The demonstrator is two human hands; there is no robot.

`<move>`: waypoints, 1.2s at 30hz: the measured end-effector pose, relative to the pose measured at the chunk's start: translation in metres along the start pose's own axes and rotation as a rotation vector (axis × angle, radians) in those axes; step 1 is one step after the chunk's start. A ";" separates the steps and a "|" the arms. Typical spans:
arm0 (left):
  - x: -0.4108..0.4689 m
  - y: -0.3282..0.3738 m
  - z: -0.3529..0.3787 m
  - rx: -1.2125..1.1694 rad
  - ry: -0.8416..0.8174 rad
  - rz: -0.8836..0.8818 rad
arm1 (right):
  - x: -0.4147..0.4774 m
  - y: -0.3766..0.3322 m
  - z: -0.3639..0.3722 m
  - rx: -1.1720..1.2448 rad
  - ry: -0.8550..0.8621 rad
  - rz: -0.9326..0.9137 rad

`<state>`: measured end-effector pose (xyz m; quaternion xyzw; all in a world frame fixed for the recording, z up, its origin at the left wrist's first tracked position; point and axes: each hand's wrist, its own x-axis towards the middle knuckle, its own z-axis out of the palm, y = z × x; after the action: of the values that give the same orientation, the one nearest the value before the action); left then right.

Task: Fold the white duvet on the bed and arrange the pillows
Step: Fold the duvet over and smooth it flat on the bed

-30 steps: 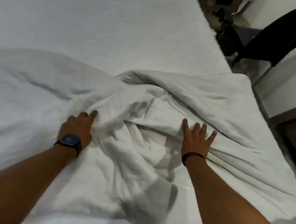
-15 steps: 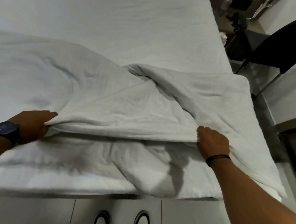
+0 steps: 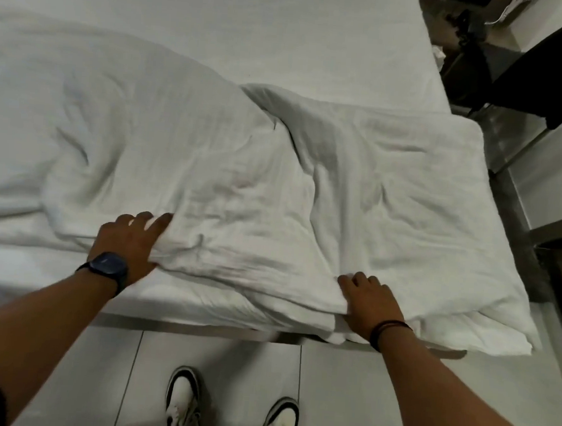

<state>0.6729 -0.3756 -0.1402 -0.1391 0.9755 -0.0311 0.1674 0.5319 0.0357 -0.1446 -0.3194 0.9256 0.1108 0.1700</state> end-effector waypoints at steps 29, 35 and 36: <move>-0.006 0.032 0.032 0.036 0.182 0.343 | -0.014 0.054 0.057 -0.081 0.308 -0.246; 0.009 0.120 0.010 -0.016 0.179 0.687 | -0.019 0.061 0.058 -0.045 0.239 -0.177; 0.008 0.138 0.006 -0.071 0.216 0.760 | -0.021 0.061 0.057 -0.036 0.235 -0.197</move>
<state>0.6316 -0.2454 -0.1628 0.2301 0.9700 0.0524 0.0586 0.5227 0.1124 -0.1832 -0.4226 0.9011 0.0720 0.0651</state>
